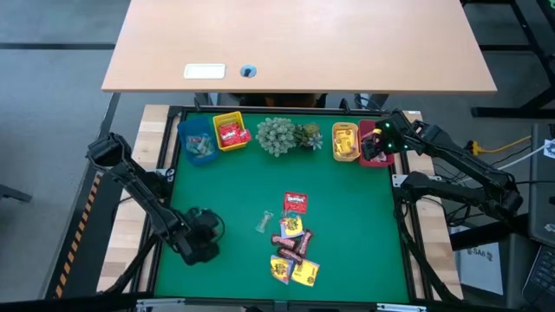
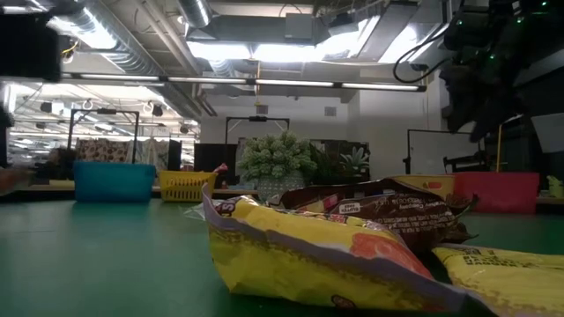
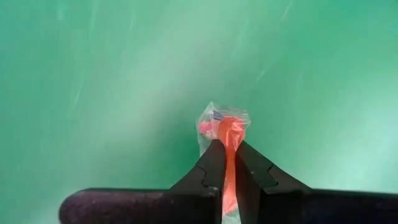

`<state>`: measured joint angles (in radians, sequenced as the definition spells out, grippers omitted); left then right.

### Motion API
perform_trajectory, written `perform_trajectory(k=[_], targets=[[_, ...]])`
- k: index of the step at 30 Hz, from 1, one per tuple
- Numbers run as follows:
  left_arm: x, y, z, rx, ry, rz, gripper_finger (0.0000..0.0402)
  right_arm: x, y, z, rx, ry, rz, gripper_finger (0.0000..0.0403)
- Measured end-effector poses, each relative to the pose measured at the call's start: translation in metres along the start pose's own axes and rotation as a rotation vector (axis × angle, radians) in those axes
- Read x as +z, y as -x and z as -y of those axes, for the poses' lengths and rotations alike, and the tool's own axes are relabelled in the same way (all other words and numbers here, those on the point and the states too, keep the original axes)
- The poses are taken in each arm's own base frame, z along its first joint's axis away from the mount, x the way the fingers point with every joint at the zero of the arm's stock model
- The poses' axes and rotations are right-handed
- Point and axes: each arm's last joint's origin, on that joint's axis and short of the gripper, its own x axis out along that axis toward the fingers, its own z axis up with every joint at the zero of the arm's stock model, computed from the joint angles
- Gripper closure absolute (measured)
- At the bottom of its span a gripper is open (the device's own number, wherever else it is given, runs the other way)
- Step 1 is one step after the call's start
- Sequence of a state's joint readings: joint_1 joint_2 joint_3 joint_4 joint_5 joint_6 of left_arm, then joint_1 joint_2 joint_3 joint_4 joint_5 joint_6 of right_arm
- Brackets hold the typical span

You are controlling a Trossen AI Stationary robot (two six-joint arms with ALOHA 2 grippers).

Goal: Sort candy
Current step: Put the orange gummy into the blue bin

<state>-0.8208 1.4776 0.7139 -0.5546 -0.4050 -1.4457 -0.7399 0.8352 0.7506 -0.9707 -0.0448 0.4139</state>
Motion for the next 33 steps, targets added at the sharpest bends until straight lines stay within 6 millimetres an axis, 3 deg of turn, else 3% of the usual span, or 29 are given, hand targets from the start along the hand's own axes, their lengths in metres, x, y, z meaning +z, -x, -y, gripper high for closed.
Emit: perform_trajectory(k=[7,14,20,24,33], targets=[[0.028,-0.005,0.008,-0.034,0.026,0.304,0.0394,-0.002,0.000,-0.004,0.140,0.000,-0.062,0.0129],[0.066,-0.016,-0.008,0.126,0.090,0.490,0.0394,-0.002,0.000,-0.005,0.169,0.000,-0.074,0.0129],[0.108,-0.020,-0.039,0.321,0.202,0.583,0.0394,-0.002,0.000,-0.005,0.169,0.000,-0.074,0.0130],[0.129,-0.010,-0.067,0.429,0.284,0.581,0.0394,-0.002,0.000,-0.005,0.169,-0.011,-0.075,0.0129],[0.152,0.025,-0.112,0.551,0.338,0.570,0.0394,-0.002,0.000,-0.005,0.168,-0.032,-0.076,0.0129]])
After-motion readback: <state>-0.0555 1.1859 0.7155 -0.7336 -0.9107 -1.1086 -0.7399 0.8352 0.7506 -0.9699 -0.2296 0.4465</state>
